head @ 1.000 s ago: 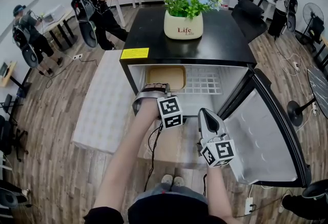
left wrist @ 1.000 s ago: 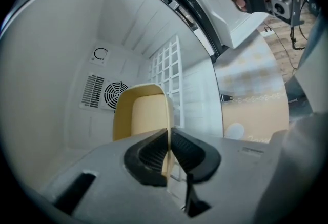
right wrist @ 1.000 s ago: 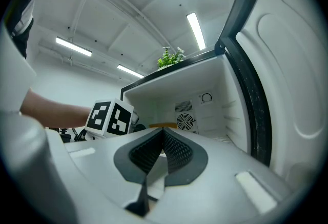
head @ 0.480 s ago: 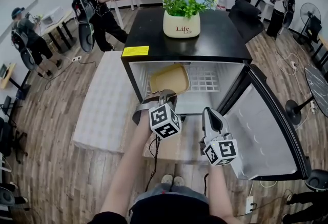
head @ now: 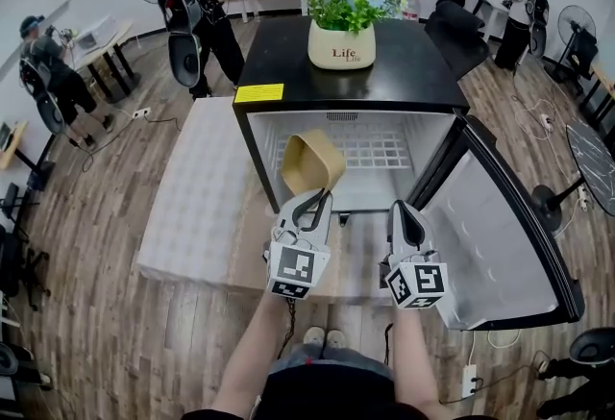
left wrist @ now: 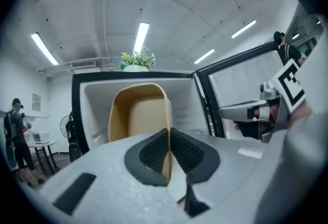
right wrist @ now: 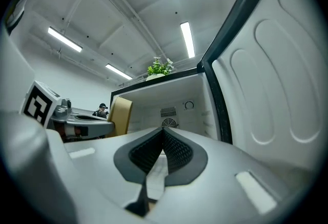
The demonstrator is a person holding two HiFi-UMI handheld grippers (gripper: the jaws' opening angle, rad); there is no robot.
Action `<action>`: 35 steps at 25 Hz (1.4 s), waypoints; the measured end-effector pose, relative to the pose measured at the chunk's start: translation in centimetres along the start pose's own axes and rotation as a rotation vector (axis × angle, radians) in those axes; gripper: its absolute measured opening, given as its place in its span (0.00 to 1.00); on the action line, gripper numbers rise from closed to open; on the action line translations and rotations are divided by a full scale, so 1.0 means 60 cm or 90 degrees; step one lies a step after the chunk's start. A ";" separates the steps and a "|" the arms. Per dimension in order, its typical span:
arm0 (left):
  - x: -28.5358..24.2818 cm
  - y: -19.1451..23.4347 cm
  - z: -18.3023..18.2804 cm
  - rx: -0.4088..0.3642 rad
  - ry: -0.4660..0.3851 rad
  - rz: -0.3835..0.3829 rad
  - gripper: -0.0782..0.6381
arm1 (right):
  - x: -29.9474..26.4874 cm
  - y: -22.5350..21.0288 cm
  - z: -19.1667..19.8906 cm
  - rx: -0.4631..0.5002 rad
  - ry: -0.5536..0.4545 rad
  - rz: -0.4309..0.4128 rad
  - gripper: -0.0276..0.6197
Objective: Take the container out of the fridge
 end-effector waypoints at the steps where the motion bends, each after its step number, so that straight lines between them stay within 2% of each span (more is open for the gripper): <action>1: 0.010 0.001 -0.006 0.010 -0.020 -0.012 0.14 | 0.002 -0.001 0.000 0.002 -0.002 0.006 0.06; 10: 0.075 0.026 -0.035 0.092 -0.137 -0.097 0.14 | 0.015 -0.007 -0.008 0.009 -0.021 0.042 0.06; 14: 0.101 0.037 -0.027 0.100 -0.135 -0.121 0.14 | 0.020 -0.012 -0.016 0.018 -0.028 0.052 0.06; 22: 0.122 0.039 0.015 0.113 -0.126 -0.133 0.14 | 0.033 -0.025 -0.024 0.030 -0.028 0.072 0.05; 35: 0.114 0.021 0.024 0.114 -0.119 -0.119 0.14 | 0.037 -0.031 -0.016 0.040 -0.013 0.075 0.05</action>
Point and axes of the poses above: the fingertips, and each gripper's own axes: x backward along the fingers, y to its left, z out of its underside, the point moved 7 cm from there along x, backward along the fingers
